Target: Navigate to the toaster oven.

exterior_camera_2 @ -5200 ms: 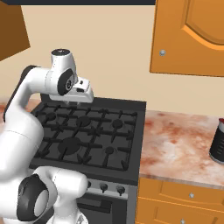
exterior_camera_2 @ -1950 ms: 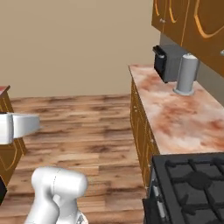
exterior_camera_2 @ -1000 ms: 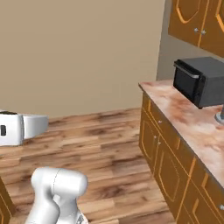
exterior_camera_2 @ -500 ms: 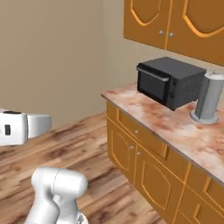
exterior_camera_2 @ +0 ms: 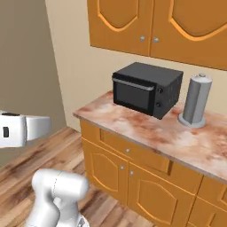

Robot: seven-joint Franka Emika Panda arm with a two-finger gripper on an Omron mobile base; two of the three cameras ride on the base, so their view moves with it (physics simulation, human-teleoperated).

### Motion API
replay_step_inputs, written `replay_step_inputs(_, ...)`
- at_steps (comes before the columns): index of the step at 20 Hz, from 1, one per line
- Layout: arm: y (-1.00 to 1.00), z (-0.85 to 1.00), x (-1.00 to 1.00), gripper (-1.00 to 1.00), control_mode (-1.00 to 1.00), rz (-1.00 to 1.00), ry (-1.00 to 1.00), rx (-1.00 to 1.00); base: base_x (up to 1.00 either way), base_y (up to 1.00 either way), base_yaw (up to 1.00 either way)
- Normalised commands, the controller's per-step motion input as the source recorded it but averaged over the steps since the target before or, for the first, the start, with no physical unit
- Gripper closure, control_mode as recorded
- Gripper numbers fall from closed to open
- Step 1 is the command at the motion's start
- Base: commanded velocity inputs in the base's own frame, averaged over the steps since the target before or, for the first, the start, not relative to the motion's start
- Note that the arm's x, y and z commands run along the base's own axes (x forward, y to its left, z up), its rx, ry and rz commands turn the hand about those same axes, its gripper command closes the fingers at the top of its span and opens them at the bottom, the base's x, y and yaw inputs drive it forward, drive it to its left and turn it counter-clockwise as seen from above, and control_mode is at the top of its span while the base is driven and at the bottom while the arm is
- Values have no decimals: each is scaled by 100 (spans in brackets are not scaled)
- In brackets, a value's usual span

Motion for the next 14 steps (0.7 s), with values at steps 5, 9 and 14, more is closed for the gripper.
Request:
replay_step_inputs(5,0,0,0,-100,100,0,0,0,100,50,-56)
replay_step_inputs(9,0,0,0,-100,100,0,0,0,100,44,-54)
replay_step_inputs(14,0,0,0,-100,100,0,0,0,100,43,-51)
